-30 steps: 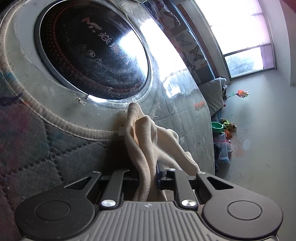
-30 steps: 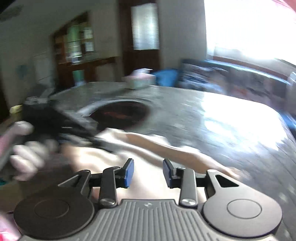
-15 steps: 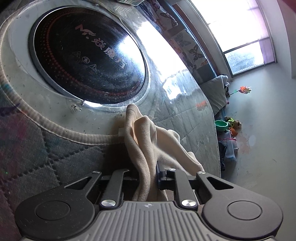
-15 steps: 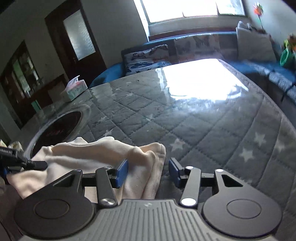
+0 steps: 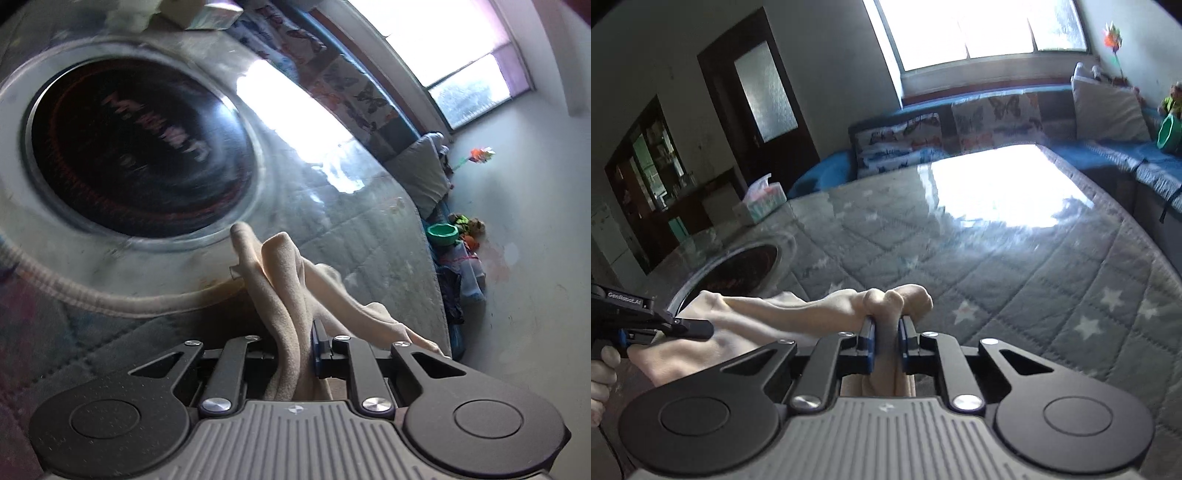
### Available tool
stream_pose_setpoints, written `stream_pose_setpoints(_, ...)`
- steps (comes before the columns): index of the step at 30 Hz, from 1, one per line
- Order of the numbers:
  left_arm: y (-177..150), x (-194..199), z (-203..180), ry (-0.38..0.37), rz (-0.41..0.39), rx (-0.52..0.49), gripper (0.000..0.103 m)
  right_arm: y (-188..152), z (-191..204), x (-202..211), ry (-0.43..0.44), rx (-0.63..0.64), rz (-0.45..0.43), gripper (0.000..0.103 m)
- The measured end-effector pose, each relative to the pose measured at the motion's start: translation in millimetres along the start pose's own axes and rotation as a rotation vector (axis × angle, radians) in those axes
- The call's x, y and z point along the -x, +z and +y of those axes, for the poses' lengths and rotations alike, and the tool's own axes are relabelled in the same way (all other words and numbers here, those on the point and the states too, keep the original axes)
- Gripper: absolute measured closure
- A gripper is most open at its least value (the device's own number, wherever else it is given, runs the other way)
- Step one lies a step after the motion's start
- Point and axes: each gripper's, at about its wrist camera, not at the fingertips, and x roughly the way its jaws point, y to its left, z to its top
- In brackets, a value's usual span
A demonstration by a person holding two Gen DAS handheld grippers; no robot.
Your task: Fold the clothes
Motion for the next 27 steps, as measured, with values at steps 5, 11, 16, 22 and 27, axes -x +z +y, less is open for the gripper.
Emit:
stream_pose_setpoints(5, -1.5, -15.9, -32.6, -0.03, 0.028, -0.072, 0.087, 8.6, -2.9, 22.5, -0.033, 0.013, -0.06, 0.092)
stream_pose_setpoints(11, -7.2, -52.1, -79.1, -0.071, 0.08, -0.146, 0.087, 22.1, -28.8, 42.8, -0.134, 0.014, -0.098, 0.092)
stream_pose_setpoints(16, -15.5, -82.4, -114.3, -0.107, 0.128, -0.196, 0.087, 34.0, -58.8, 56.9, -0.238, 0.01, -0.123, 0.092)
stream_pose_setpoints(22, -29.3, -110.2, -146.8, -0.12, 0.181, -0.242, 0.087, 45.7, -89.3, 63.4, -0.33, -0.006, -0.134, 0.092)
stream_pose_setpoints(27, -37.4, -125.9, -156.5, -0.1, 0.205, -0.278, 0.087, 41.5, -107.2, 55.3, -0.374, -0.014, -0.108, 0.092)
